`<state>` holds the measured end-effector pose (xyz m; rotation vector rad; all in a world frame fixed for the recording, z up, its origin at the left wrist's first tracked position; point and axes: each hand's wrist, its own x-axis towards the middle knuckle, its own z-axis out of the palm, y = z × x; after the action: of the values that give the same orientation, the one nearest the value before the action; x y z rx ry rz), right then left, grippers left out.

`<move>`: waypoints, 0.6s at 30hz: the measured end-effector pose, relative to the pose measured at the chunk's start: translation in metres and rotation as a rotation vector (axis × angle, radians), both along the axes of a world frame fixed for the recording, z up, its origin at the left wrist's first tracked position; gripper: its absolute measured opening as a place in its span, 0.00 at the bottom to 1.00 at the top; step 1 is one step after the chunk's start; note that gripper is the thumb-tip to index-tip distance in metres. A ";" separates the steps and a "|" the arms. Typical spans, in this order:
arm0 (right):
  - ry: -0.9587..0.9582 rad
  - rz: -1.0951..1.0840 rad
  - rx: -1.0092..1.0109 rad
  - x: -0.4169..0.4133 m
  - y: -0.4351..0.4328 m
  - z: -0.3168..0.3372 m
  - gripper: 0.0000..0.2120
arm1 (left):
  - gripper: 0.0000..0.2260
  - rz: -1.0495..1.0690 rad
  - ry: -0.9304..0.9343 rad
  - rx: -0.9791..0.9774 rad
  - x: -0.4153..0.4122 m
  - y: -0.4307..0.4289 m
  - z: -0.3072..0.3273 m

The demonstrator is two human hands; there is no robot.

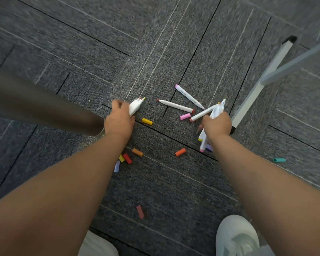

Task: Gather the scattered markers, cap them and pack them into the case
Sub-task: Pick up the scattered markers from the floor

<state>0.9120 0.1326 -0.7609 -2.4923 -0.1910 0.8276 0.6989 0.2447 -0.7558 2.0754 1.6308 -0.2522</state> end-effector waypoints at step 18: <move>0.112 -0.152 -0.053 0.009 0.009 -0.006 0.16 | 0.16 -0.025 0.077 0.054 0.008 0.002 0.000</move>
<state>0.9213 0.1413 -0.7665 -2.4643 0.0592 0.9154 0.7064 0.2462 -0.7553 2.1520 1.6742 -0.3033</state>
